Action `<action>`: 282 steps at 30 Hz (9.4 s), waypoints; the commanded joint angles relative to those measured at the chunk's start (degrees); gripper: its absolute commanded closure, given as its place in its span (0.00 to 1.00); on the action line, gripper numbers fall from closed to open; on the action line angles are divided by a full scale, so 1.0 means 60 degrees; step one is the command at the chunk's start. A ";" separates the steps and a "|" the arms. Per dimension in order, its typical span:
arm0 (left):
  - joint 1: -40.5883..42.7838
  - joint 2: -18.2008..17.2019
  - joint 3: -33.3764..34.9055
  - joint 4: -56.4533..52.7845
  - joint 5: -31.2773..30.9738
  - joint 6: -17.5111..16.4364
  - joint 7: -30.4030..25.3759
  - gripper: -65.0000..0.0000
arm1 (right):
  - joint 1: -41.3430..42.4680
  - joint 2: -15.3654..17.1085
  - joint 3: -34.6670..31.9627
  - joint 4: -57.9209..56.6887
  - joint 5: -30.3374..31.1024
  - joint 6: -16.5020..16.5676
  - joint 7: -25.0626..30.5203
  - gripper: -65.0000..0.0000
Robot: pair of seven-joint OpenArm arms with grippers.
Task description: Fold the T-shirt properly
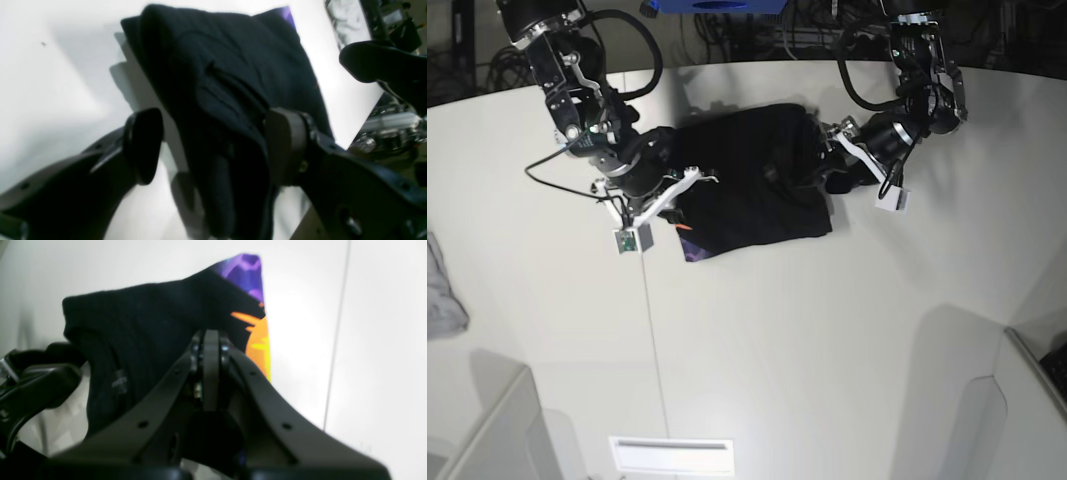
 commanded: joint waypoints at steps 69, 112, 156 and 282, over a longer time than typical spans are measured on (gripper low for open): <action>-0.6989 -0.4021 1.2058 -0.1885 0.5282 -0.0414 -0.0564 1.00 | -0.4057 -0.1004 0.3871 0.0599 -0.0005 0.0036 0.2252 1.00; -0.8015 -0.2659 1.3904 -0.3159 0.8681 -0.0414 -0.5224 1.00 | -0.4174 -0.1766 0.3988 0.0526 -0.0049 0.0021 0.2208 1.00; -0.5568 -0.2556 0.6842 0.1940 0.8579 -0.0414 -0.3275 1.00 | -0.4320 -0.1327 0.3886 0.0599 -0.0767 0.0051 0.2266 1.00; -0.0982 -0.1267 0.5391 -1.4485 0.8666 0.2040 -1.2257 1.00 | -0.1331 -0.1825 0.2245 -1.6002 -0.6305 0.5545 0.7556 1.00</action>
